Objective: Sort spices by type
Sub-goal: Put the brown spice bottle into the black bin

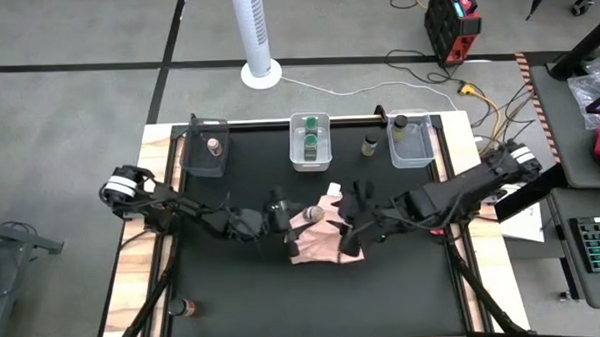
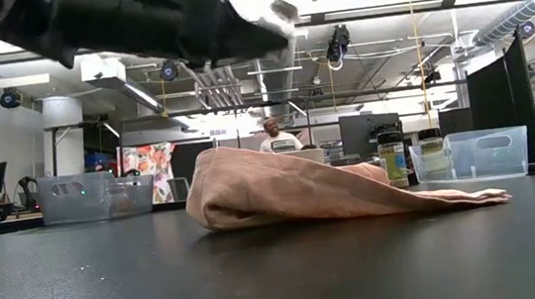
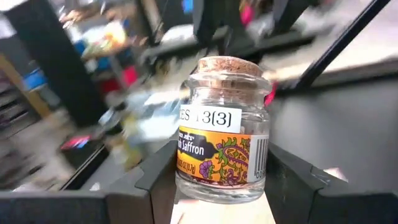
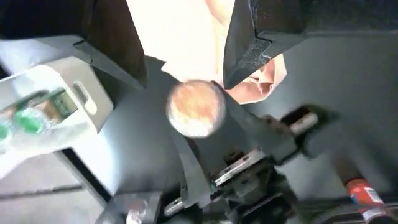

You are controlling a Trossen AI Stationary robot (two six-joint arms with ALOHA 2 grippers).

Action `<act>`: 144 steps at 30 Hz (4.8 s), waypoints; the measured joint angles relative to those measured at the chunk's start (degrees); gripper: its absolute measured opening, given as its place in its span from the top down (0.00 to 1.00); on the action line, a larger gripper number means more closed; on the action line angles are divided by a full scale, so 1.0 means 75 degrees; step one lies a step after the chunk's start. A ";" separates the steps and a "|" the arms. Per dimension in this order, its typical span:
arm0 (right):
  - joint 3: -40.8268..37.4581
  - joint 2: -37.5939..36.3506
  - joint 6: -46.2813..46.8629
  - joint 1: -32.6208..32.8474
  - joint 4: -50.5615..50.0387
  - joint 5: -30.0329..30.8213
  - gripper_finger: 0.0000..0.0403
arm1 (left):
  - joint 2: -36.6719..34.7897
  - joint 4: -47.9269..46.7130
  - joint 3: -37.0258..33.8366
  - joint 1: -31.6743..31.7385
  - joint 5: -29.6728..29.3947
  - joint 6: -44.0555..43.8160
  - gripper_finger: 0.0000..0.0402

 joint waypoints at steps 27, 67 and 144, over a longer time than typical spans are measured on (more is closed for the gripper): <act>-0.2841 0.0803 -0.4597 0.0343 0.9648 -0.0846 0.49 | -0.1206 0.2956 -0.1576 0.0000 0.3681 -0.0279 0.56; -0.1601 0.1909 -0.5329 -0.0044 0.9580 -0.0819 0.51 | -0.1195 0.2680 -0.1567 0.0009 0.3631 -0.0341 0.52; -0.0712 0.1725 -0.5806 0.0292 0.3410 0.4089 0.55 | -0.0464 -0.4318 0.2256 0.0277 -0.0182 -0.3403 0.38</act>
